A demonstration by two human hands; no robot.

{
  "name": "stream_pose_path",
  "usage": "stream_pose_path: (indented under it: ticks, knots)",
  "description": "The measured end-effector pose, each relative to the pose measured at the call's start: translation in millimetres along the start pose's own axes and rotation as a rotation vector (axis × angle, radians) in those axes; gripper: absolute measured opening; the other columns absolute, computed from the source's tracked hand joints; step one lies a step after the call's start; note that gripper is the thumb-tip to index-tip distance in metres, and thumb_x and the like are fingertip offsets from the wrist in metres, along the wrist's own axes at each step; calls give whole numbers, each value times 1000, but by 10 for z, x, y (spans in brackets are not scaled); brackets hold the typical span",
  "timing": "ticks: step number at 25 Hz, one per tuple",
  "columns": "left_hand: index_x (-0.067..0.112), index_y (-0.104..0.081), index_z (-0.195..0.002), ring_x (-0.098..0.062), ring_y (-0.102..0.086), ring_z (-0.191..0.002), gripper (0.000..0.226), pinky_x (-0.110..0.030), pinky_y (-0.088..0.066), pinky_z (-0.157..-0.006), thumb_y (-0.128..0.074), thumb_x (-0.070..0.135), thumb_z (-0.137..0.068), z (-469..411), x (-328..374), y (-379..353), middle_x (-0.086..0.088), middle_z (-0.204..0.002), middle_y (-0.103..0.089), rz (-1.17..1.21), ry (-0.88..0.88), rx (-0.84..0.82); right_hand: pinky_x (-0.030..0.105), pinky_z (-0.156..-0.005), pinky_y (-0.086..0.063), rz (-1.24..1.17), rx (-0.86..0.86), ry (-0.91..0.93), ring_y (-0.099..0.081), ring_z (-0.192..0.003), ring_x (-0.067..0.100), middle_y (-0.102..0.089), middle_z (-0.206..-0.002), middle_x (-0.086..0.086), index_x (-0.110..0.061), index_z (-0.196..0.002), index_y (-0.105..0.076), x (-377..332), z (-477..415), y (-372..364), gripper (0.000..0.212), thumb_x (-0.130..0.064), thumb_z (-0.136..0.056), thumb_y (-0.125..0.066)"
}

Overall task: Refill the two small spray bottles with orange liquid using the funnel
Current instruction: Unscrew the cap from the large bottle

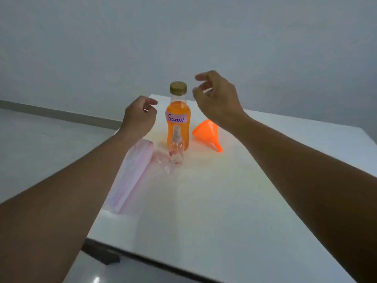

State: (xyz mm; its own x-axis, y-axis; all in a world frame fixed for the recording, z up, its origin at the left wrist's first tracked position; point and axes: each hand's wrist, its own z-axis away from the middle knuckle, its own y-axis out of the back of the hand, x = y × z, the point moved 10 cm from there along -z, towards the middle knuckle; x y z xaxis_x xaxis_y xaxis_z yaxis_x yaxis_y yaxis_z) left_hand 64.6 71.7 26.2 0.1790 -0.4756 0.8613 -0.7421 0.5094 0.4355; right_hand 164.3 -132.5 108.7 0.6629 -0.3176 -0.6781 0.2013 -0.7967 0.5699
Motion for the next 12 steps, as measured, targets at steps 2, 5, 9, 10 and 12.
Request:
stream_pose_path:
  ticks: [2, 5, 9, 10, 12]
  knots:
    - [20, -62, -116, -19, -59, -98, 34, -26, -45, -74, -51, 10, -86, -66, -47, -259, 4, -107, -64, -6, 18, -184, 25, -86, -45, 62, -116, -40, -59, -108, 13, -61, -124, 2, -20, -136, -57, -6, -244, -206, 58, -53, -89, -67]
    - [18, -64, -107, -25, -58, -97, 41, -39, -49, -89, -50, 16, -69, 19, -92, -635, -6, -101, -65, 172, 33, -459, 20, -78, -45, 172, -207, 40, -66, -105, 14, -70, -118, 4, -20, -123, -71, -141, -436, -367, 59, -63, -83, -69]
    - [28, -64, -102, -25, -61, -103, 29, -41, -53, -94, -50, 26, -77, 24, -54, -700, -4, -103, -67, 321, 33, -515, 15, -54, -47, 216, -225, 236, -66, -59, 8, -67, -69, -13, -9, -99, -82, -346, -364, -331, 41, -48, -87, -75]
    - [30, -63, -104, -25, -62, -107, 28, -40, -53, -93, -53, 29, -78, 24, -29, -708, -2, -106, -67, 356, 34, -524, 20, -57, -50, 228, -220, 246, -69, -61, 13, -70, -70, -10, -9, -98, -82, -356, -354, -329, 40, -47, -87, -75]
    - [38, -62, -107, -22, -64, -109, 23, -38, -56, -88, -60, 38, -84, 40, 40, -706, 0, -111, -67, 361, 0, -537, 27, -66, -55, 272, -223, 262, -74, -72, 20, -78, -83, 3, -8, -97, -82, -387, -344, -374, 40, -46, -89, -73]
